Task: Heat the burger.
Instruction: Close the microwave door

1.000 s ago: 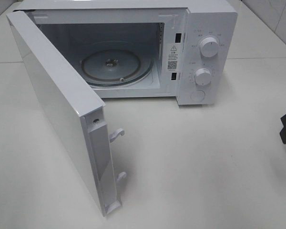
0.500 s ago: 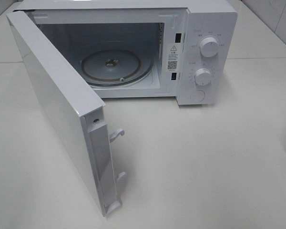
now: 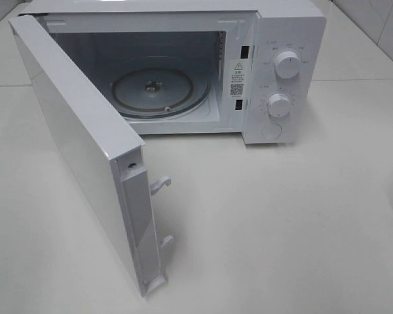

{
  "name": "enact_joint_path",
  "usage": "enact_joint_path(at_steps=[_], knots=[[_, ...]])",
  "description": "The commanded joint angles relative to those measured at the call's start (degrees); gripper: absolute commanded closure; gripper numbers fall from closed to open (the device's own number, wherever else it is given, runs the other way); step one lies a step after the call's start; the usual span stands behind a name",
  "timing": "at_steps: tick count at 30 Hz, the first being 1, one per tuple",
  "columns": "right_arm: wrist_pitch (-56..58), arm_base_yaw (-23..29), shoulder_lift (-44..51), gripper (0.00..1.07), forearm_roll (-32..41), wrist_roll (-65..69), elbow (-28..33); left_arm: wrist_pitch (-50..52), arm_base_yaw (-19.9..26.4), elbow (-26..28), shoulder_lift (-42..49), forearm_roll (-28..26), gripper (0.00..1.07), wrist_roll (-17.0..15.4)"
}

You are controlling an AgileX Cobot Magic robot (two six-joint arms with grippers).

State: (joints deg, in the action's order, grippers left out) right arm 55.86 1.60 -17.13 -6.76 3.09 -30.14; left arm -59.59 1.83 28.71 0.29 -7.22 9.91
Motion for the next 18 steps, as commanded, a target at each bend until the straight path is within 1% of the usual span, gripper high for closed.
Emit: enact_joint_path(at_steps=[1, 3, 9, 12, 14, 17, 18], knots=[[-0.34, -0.17, 3.15, 0.31, 0.8, -1.09, 1.89, 0.29, 0.11, -0.17, 1.09, -0.11, 0.06, -0.17], [-0.8, -0.06, 6.07, 0.31, 2.18, -3.09, 2.06, 0.29, 0.11, -0.17, 1.09, -0.11, 0.06, -0.17], [-0.8, -0.06, 8.48, 0.31, 3.84, -5.56, 2.06, 0.29, 0.11, -0.17, 1.09, -0.11, 0.06, -0.17], [-0.74, -0.06, 10.77, 0.29, 5.04, -7.45, 2.06, 0.29, 0.11, -0.17, 1.09, -0.11, 0.06, -0.17], [-0.74, -0.06, 13.41, 0.25, 4.98, -7.45, 2.06, 0.29, 0.11, -0.17, 1.09, -0.11, 0.06, -0.17], [-0.74, -0.06, 14.38, 0.23, 4.81, -7.33, 2.06, 0.29, 0.11, -0.17, 1.09, -0.11, 0.06, -0.17], [-0.74, -0.06, 16.39, 0.18, 4.81, -7.22, 2.06, 0.29, 0.11, -0.17, 1.09, -0.11, 0.06, -0.17]])
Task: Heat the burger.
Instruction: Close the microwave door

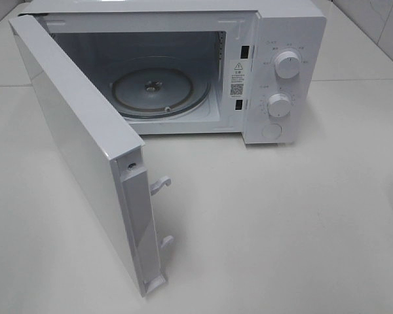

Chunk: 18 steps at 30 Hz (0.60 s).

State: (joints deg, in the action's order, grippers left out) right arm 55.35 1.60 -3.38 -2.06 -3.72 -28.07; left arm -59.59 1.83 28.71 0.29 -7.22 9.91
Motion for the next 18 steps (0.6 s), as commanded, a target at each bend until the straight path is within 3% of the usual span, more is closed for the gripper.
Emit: enact_joint_path(at_steps=[1, 7, 13, 18], knots=[[-0.23, -0.06, 3.78, 0.16, 0.11, -0.4, 0.0, 0.29, 0.11, -0.17, 1.09, -0.11, 0.06, -0.17], [-0.23, -0.06, 5.16, 0.07, -0.06, -0.23, 0.0, 0.29, 0.11, -0.17, 1.09, -0.23, 0.06, -0.17], [-0.23, -0.06, 5.16, 0.09, -0.06, -0.23, 0.0, 0.29, 0.11, -0.17, 1.09, -0.11, 0.06, -0.17], [-0.23, -0.06, 5.16, 0.16, 0.23, -0.86, 0.0, 0.29, 0.11, -0.17, 1.09, -0.11, 0.06, -0.17]])
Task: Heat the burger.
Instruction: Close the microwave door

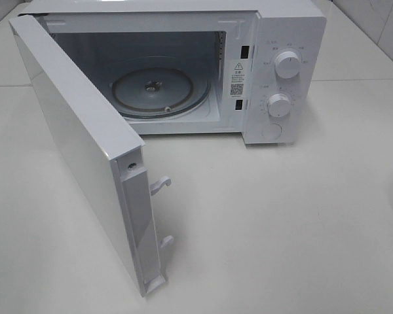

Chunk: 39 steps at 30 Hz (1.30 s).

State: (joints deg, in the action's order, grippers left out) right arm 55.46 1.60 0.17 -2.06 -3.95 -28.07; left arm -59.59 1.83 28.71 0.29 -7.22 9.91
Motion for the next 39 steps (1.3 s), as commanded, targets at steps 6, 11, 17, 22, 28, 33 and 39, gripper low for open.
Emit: enact_joint_path(at_steps=[6, 11, 17, 22, 28, 33, 39], knots=[[-0.34, -0.06, 1.6, 0.33, 0.23, -0.63, 0.0, 0.29, 0.11, -0.17, 1.09, -0.11, 0.06, -0.17], [-0.34, -0.06, 1.6, 0.49, 0.23, -0.57, 0.0, 0.29, 0.11, -0.17, 1.09, -0.11, 0.06, -0.17], [-0.4, -0.06, 1.6, 0.55, 0.23, -0.46, 0.0, 0.29, 0.11, -0.17, 1.09, -0.11, 0.06, -0.17], [-0.4, -0.06, 1.6, 0.56, -0.11, 0.0, 0.0, 0.29, 0.11, -0.17, 1.09, -0.11, 0.06, -0.17], [-0.4, -0.06, 1.6, 0.56, -0.11, 0.0, 0.0, 0.29, 0.11, -0.17, 1.09, -0.11, 0.06, -0.17], [-0.4, -0.06, 1.6, 0.56, -0.11, 0.0, 0.0, 0.29, 0.11, -0.17, 1.09, -0.11, 0.06, -0.17], [-0.4, -0.06, 1.6, 0.56, -0.11, 0.0, 0.0, 0.29, 0.11, -0.17, 1.09, -0.11, 0.06, -0.17]])
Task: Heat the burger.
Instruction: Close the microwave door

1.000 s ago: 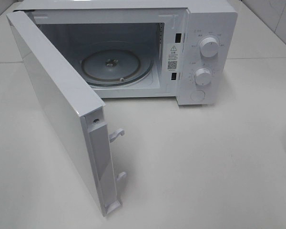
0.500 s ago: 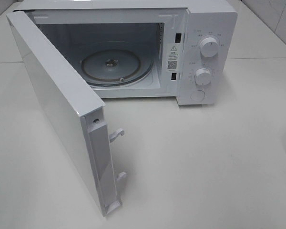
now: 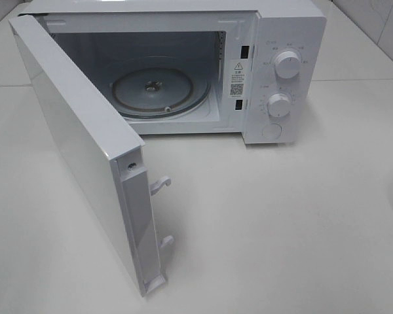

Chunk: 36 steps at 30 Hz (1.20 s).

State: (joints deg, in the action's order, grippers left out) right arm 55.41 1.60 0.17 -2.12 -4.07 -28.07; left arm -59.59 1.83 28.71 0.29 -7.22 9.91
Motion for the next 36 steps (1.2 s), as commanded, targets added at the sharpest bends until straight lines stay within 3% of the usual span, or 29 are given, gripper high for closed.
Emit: enact_joint_path(at_steps=[1, 12, 15, 17, 19, 22, 24, 27, 29, 36], knots=[[-0.34, -0.06, 1.6, 0.56, -0.06, 0.11, 0.0, 0.29, 0.11, -0.17, 1.09, -0.11, 0.06, -0.17], [-0.34, -0.06, 1.6, 0.56, -0.06, 0.11, 0.0, 0.52, 0.11, -0.17, 1.09, -2.01, 0.06, -0.69], [-0.34, -0.06, 1.6, 0.56, -0.06, 0.11, 0.0, 1.78, 0.11, 0.29, -1.09, -2.69, 0.06, -3.9], [-0.34, -0.06, 1.6, 0.56, -0.06, 0.11, 0.0, 2.69, 0.11, 0.57, -1.78, -2.98, 0.06, -4.3], [-0.34, -0.06, 1.6, 0.56, -0.06, 0.11, 0.0, 9.68, 0.11, 1.38, -6.02, -2.01, 0.06, -3.5], [-0.34, -0.06, 1.6, 0.56, -0.06, 0.11, 0.0, 11.63, 0.11, 1.38, -7.1, -1.6, 0.06, -2.75], [-0.34, -0.06, 1.6, 0.56, -0.06, 0.11, 0.0, 20.68, 0.11, 1.15, -11.52, -1.26, 0.06, -1.26], [-0.34, -0.06, 1.6, 0.56, -0.06, 0.11, 0.0, 23.43, 0.11, 0.63, -12.09, -1.26, 0.06, -1.26], [-0.34, -0.06, 1.6, 0.56, -0.06, 0.11, 0.0, 33.92, 0.11, -3.27, -14.67, -0.86, 0.06, -1.26], [-0.34, -0.06, 1.6, 0.56, -0.06, 0.11, 0.0, 52.71, 0.11, -10.71, -21.14, -3.38, 0.08, -1.26]])
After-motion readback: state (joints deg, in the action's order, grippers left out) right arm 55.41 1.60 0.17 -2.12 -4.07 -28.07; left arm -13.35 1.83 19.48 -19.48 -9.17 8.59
